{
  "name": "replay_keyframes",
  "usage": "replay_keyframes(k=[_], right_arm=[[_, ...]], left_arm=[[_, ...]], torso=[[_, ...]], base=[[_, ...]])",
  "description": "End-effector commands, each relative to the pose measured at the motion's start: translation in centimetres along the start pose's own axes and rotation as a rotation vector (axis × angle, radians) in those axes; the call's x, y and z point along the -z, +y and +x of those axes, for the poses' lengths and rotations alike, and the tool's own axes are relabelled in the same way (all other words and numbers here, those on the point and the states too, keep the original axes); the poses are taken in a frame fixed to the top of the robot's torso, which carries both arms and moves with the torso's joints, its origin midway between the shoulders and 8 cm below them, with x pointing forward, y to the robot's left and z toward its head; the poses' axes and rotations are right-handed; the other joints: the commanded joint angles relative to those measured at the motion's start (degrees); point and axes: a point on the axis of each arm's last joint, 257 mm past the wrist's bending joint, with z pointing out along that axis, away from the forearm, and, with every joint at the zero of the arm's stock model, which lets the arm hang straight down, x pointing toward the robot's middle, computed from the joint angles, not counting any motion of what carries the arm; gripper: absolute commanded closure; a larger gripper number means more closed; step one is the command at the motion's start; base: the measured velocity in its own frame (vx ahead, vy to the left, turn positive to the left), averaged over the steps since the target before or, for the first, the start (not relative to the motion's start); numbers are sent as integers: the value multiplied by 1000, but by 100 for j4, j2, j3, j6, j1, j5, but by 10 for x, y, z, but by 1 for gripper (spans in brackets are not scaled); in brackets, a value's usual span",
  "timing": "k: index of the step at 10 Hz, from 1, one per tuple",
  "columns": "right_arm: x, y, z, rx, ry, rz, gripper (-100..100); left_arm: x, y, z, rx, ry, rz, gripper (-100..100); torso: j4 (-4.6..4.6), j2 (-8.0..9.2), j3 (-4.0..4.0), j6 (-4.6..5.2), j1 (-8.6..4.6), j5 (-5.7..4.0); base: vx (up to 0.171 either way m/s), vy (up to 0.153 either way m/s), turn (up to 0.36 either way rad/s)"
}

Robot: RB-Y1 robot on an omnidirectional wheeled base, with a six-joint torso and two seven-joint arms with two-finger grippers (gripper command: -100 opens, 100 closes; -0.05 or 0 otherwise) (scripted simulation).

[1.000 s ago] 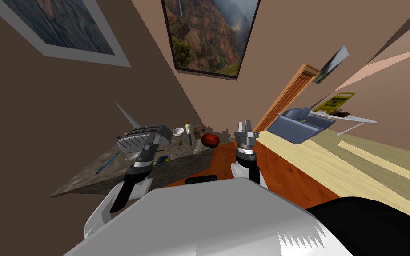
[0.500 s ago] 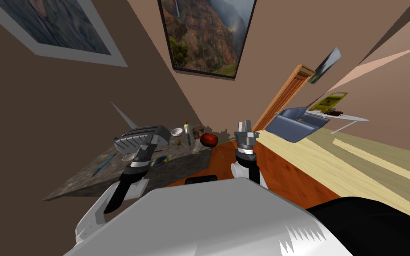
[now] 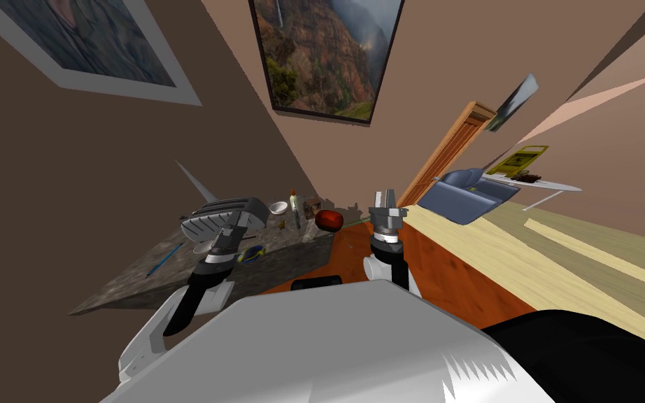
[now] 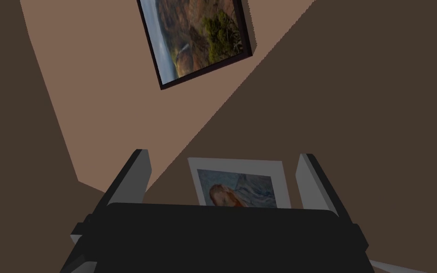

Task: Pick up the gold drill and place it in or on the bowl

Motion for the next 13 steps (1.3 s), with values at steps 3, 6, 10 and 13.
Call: replay_keyframes(k=[3, 6, 10, 13], right_arm=[[0, 0, 0, 0, 0, 0, 0], [0, 0, 0, 0, 0, 0, 0], [0, 0, 0, 0, 0, 0, 0], [0, 0, 0, 0, 0, 0, 0]], left_arm=[[23, 22, 0, 8, 53, -78, -100], [32, 30, 0, 11, 73, -108, -100], [32, 30, 0, 11, 73, -108, -100], [32, 30, 0, 11, 73, -108, -100]], torso=[[1, 4, 2, 2, -36, -7], [1, 3, 2, 1, -36, -9], [1, 4, 2, 1, 0, 0], [0, 0, 0, 0, 0, 0]], base=[[-8, -87, -88], [0, -69, -44], [-2, 3, -4], [3, 0, 12]])
